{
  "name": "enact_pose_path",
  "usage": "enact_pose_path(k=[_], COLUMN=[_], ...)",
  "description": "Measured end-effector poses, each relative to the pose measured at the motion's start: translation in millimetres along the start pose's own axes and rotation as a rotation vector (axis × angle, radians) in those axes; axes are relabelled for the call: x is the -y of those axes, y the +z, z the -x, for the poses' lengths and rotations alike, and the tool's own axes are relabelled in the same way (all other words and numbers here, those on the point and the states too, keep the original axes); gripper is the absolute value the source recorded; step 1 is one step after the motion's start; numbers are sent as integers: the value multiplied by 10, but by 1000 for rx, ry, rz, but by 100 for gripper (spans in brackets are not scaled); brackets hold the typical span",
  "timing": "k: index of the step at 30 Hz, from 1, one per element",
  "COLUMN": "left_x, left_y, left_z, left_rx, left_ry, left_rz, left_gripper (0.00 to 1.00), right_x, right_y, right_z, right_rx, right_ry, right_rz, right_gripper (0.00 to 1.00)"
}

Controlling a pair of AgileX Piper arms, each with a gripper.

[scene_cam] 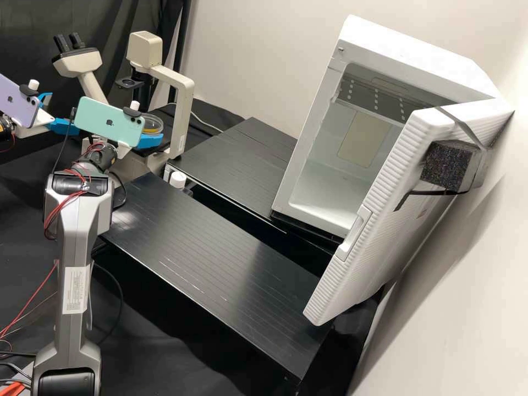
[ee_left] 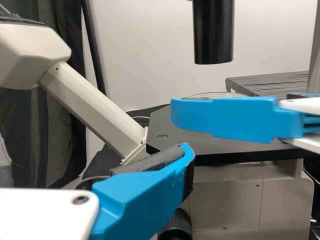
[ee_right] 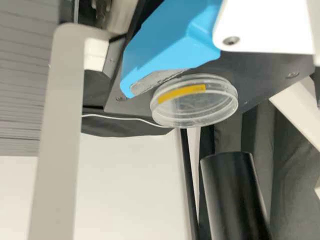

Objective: Move the petri dish to the bench.

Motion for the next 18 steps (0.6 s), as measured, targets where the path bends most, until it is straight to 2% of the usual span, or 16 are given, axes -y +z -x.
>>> enact_pose_path(k=[3, 6, 7, 11, 16, 18], left_x=[0, 0, 0, 0, 0, 0], left_y=[0, 0, 0, 0, 0, 0], left_z=[0, 0, 0, 0, 0, 0], left_rx=[0, 0, 0, 0, 0, 0], left_ry=[0, 0, 0, 0, 0, 0], left_rz=[0, 0, 0, 0, 0, 0], left_gripper=[100, 100, 100, 100, 100, 100], right_x=[13, 31, 42, 54, 86, 94], right_y=[-7, -6, -6, -17, -18, -5], right_z=[-54, -104, -129, -193, -264, -295], right_rx=[0, 3, 3, 4, 7, 19], right_ry=[11, 21, 25, 39, 45, 40], right_rz=[28, 69, 94, 141, 174, 172], right_gripper=[100, 100, 100, 100, 100, 100])
